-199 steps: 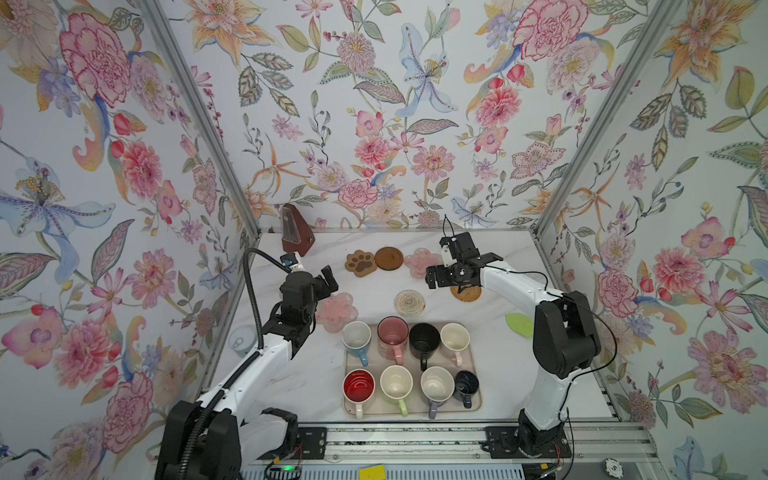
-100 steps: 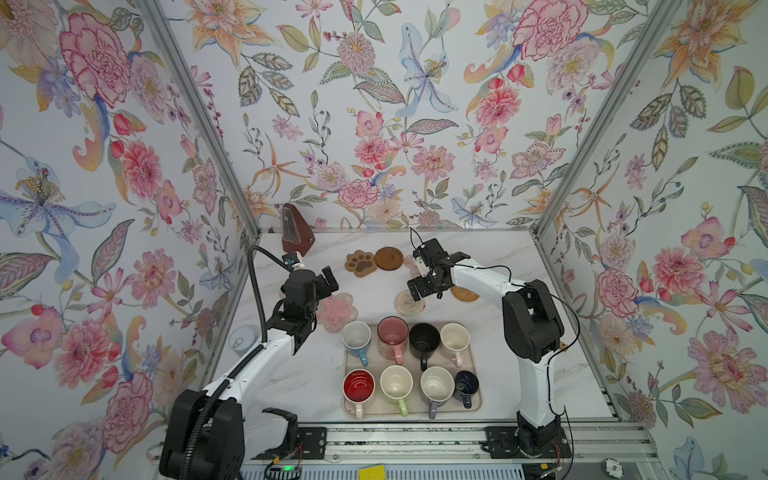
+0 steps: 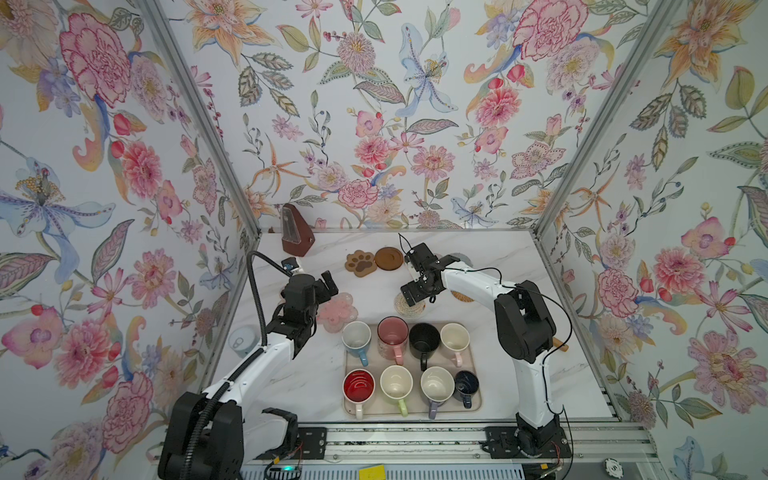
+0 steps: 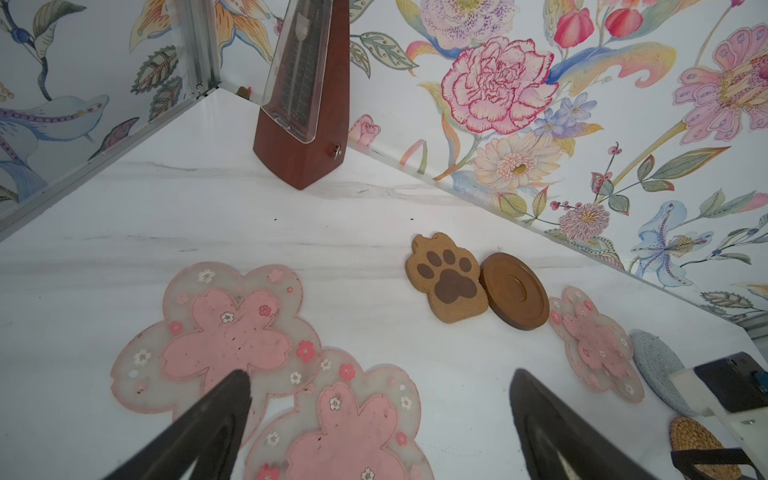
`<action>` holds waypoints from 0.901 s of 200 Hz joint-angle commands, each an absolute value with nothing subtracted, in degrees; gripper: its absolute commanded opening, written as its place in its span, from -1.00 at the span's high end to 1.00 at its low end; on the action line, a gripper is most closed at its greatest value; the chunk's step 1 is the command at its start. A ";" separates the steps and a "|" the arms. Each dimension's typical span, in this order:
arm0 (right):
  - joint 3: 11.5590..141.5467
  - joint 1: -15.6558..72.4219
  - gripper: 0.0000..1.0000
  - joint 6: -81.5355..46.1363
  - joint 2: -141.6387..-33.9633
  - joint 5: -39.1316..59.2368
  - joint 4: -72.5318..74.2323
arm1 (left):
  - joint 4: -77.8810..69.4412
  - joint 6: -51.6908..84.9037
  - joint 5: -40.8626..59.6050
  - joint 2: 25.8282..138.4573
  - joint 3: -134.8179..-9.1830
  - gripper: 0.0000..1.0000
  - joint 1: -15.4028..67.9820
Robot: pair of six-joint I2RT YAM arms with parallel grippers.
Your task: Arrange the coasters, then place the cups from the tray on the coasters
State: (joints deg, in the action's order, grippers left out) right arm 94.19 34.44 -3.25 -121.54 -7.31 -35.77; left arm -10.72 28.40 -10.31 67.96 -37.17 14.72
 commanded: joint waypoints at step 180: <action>90.58 28.47 -0.98 -8.74 -125.49 -16.30 -35.16 | -9.23 27.95 -10.72 59.40 -30.14 -0.98 14.07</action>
State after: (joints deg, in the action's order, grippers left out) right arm 93.10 31.31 -7.57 -123.74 -12.91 -33.06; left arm -10.92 28.21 -10.74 61.47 -31.62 14.61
